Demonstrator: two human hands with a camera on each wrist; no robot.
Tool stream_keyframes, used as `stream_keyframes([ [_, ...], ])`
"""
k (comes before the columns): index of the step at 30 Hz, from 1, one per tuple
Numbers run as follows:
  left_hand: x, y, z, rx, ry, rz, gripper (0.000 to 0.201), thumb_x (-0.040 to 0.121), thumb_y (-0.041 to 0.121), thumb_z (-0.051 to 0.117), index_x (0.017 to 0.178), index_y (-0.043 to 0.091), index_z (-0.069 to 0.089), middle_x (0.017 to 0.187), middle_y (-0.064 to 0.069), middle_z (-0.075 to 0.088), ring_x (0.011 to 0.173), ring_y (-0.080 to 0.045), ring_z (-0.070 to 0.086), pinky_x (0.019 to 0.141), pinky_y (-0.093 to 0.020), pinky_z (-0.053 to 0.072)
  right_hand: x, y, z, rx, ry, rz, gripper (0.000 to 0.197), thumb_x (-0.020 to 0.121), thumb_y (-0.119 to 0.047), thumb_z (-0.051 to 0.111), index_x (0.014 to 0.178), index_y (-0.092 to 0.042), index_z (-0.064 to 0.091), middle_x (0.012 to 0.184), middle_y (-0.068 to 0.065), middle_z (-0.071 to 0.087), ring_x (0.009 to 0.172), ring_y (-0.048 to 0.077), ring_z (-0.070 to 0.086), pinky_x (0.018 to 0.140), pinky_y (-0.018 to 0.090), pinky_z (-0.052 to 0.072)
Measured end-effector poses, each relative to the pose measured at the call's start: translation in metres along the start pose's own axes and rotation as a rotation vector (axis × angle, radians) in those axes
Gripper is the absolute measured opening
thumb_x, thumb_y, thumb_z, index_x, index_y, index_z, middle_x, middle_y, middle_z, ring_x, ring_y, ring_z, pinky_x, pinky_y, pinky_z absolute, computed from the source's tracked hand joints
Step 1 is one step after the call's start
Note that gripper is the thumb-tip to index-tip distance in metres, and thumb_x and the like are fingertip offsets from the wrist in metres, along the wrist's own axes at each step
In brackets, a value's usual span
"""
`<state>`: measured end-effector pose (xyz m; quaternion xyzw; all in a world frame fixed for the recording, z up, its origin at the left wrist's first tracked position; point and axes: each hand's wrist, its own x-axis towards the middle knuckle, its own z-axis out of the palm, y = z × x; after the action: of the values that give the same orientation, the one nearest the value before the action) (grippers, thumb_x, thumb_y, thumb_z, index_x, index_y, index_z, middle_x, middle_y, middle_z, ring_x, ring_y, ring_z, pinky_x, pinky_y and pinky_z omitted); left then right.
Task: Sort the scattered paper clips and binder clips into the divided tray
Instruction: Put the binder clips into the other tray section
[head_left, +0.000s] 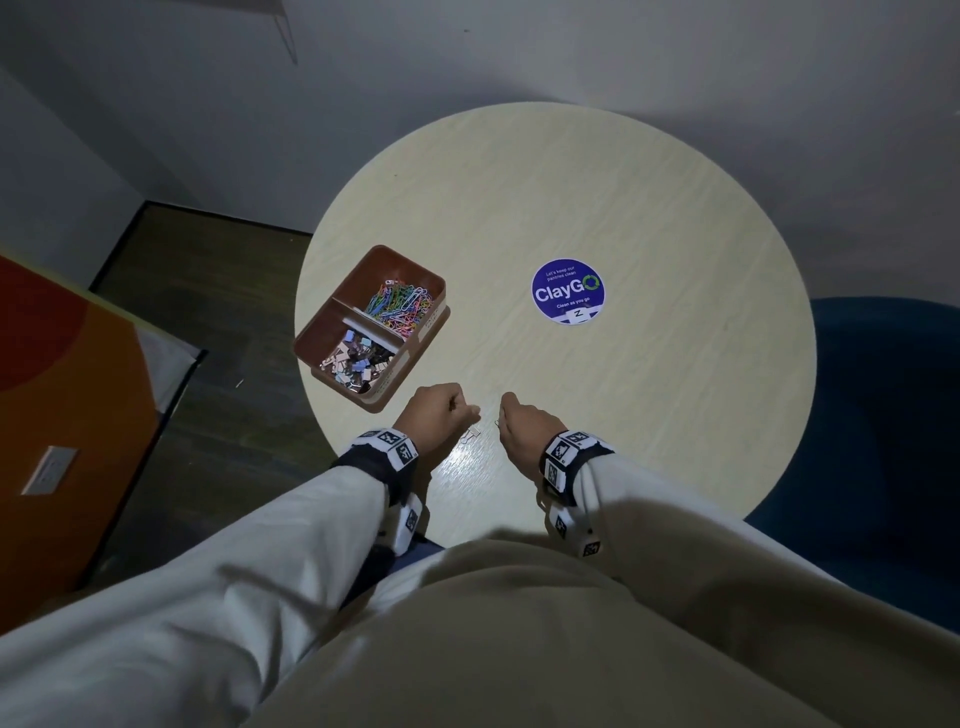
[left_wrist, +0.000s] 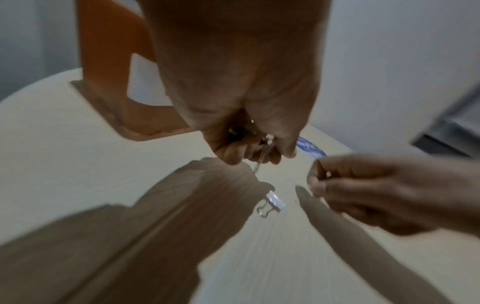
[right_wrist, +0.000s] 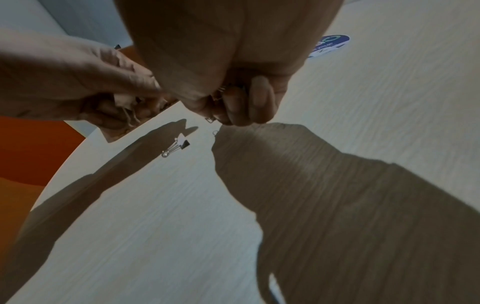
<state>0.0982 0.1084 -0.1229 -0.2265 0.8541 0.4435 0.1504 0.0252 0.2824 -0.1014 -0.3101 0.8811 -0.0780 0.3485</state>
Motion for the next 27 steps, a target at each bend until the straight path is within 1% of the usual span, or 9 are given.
stream_keyframes([
  [3,0.001,0.006,0.007,0.256,-0.008,0.097,0.019,0.086,0.025,0.072,0.083,0.012,0.058,0.087,-0.004,0.063,0.08,-0.022,0.063,0.07,-0.038,0.053,0.001,-0.001,0.0,0.003,0.016,0.001,0.01,0.1,-0.024,0.031,0.099,-0.016,0.037,0.082,0.007,0.057,0.064,0.026,0.054,0.053,0.032,0.036],
  [6,0.002,0.001,0.016,0.427,-0.022,0.172,0.017,0.09,0.021,0.07,0.095,0.011,0.058,0.097,-0.006,0.058,0.082,-0.024,0.06,0.072,-0.038,0.051,0.0,0.001,0.0,0.003,0.034,-0.001,0.009,0.099,-0.023,0.033,0.097,-0.016,0.037,0.08,0.006,0.057,0.065,0.029,0.055,0.056,0.034,0.04],
  [12,-0.007,-0.002,0.023,0.592,-0.059,0.297,0.013,0.092,0.016,0.066,0.098,0.014,0.055,0.095,-0.005,0.056,0.076,-0.024,0.06,0.066,-0.038,0.051,0.003,0.007,-0.003,-0.003,0.054,0.01,0.009,0.099,-0.024,0.035,0.096,-0.016,0.037,0.076,0.005,0.057,0.06,0.025,0.053,0.055,0.034,0.04],
  [14,-0.006,0.002,0.023,0.623,-0.081,0.292,0.011,0.092,0.015,0.065,0.098,0.013,0.056,0.095,-0.005,0.056,0.076,-0.025,0.061,0.066,-0.037,0.051,0.004,0.007,-0.004,-0.01,0.058,0.01,0.009,0.099,-0.024,0.035,0.097,-0.016,0.037,0.076,0.005,0.058,0.059,0.024,0.053,0.055,0.035,0.041],
  [17,-0.001,0.011,0.019,0.599,-0.167,0.196,0.014,0.092,0.016,0.068,0.097,0.01,0.056,0.096,-0.009,0.06,0.082,-0.026,0.064,0.073,-0.039,0.054,0.006,0.007,-0.006,-0.017,0.057,0.017,0.005,0.098,-0.02,0.037,0.094,-0.018,0.036,0.075,0.004,0.056,0.058,0.024,0.053,0.052,0.033,0.04],
  [20,0.006,0.016,0.01,0.487,-0.232,0.059,0.024,0.09,0.026,0.071,0.098,0.007,0.057,0.098,-0.011,0.064,0.087,-0.027,0.064,0.079,-0.041,0.055,0.008,0.005,-0.011,-0.021,0.066,0.016,0.006,0.096,-0.018,0.04,0.092,-0.02,0.035,0.075,0.003,0.057,0.06,0.024,0.056,0.053,0.033,0.043],
  [24,0.007,0.025,-0.009,0.254,-0.128,-0.02,0.019,0.088,0.023,0.07,0.089,0.009,0.058,0.086,-0.006,0.069,0.081,-0.02,0.068,0.074,-0.038,0.057,0.016,-0.007,-0.027,0.026,0.104,0.013,0.014,0.094,-0.019,0.046,0.09,-0.023,0.034,0.076,0.001,0.058,0.061,0.022,0.057,0.05,0.032,0.041],
  [25,0.006,0.028,-0.015,0.203,-0.092,-0.024,0.017,0.09,0.021,0.068,0.088,0.008,0.058,0.085,-0.005,0.07,0.08,-0.016,0.069,0.071,-0.034,0.057,0.021,-0.012,-0.032,0.039,0.118,0.0,0.016,0.094,-0.019,0.048,0.09,-0.024,0.033,0.076,0.001,0.058,0.062,0.023,0.058,0.051,0.032,0.041],
  [27,0.006,0.031,-0.03,0.136,-0.036,-0.005,0.016,0.092,0.018,0.067,0.088,0.006,0.057,0.088,-0.008,0.07,0.075,-0.009,0.068,0.061,-0.02,0.052,0.033,-0.025,-0.046,0.078,0.142,-0.046,0.013,0.095,-0.019,0.047,0.092,-0.023,0.034,0.079,0.003,0.059,0.067,0.028,0.06,0.057,0.034,0.043],
])
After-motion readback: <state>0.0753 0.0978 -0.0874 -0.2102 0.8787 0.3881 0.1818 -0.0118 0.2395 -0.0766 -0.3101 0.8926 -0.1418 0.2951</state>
